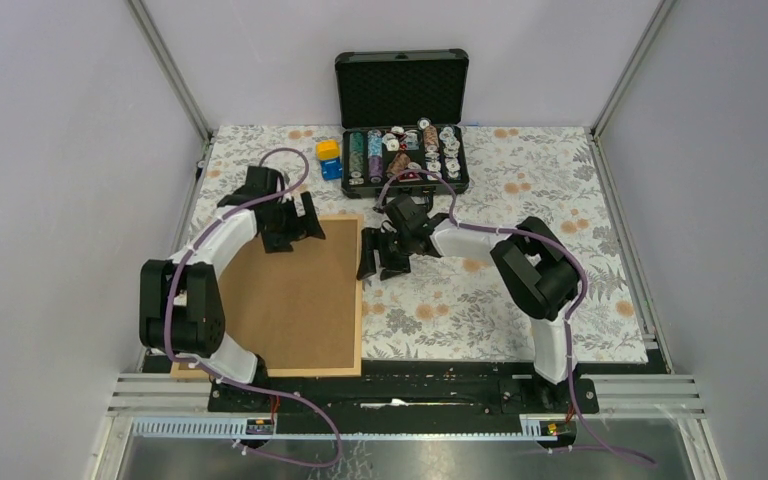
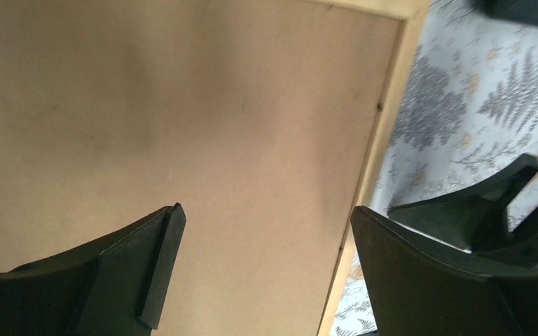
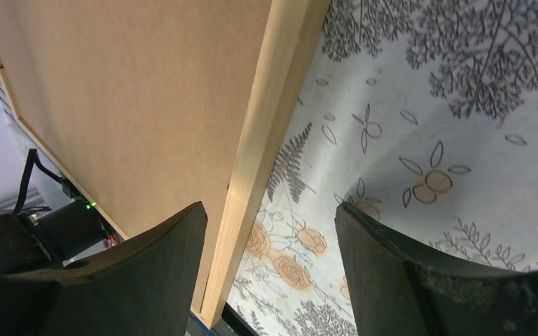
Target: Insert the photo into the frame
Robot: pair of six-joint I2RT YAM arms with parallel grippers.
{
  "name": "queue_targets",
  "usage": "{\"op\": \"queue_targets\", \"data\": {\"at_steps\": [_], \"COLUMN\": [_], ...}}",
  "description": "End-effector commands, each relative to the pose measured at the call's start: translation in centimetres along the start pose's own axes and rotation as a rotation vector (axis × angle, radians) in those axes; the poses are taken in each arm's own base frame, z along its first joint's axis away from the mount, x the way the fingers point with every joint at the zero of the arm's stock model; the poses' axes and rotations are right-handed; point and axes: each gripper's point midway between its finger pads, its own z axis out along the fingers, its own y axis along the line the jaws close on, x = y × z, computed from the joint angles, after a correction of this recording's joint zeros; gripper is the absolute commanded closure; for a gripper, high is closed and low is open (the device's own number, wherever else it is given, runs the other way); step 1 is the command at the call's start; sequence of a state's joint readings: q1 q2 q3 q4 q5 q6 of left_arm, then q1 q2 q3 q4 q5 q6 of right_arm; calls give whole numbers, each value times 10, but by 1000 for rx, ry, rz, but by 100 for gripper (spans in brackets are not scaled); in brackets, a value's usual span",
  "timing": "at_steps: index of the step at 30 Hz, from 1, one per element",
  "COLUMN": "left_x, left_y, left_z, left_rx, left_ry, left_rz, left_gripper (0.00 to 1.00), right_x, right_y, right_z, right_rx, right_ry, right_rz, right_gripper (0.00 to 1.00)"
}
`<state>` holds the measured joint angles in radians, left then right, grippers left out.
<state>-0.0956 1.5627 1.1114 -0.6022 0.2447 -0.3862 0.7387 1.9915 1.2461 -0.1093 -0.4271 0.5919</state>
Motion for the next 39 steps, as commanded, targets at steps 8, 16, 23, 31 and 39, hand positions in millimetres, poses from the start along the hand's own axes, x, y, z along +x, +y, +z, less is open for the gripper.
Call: {"op": "queue_targets", "data": {"at_steps": [8,16,23,31,39], "left_x": [33,15,-8,-39,-52], "left_y": [6,5,-8,57,189], "left_z": [63,77,46,-15,-52], "left_rx": [90,93,114,38,-314], "left_ry": [51,24,-18,-171,-335], "left_rz": [-234,-234,-178,-295,-596], "left_gripper": [1,1,1,1,1], "right_x": [-8,-46,-87,-120,-69], "right_y": [-8,-25,-42,-34,21], "right_z": [17,38,44,31,0], "right_rx": [136,273,313,289,76], "right_ry": [25,-21,-53,-62,-4], "right_rz": [-59,-108,-126,-179,-96], "right_gripper": [25,31,34,32,6]}}
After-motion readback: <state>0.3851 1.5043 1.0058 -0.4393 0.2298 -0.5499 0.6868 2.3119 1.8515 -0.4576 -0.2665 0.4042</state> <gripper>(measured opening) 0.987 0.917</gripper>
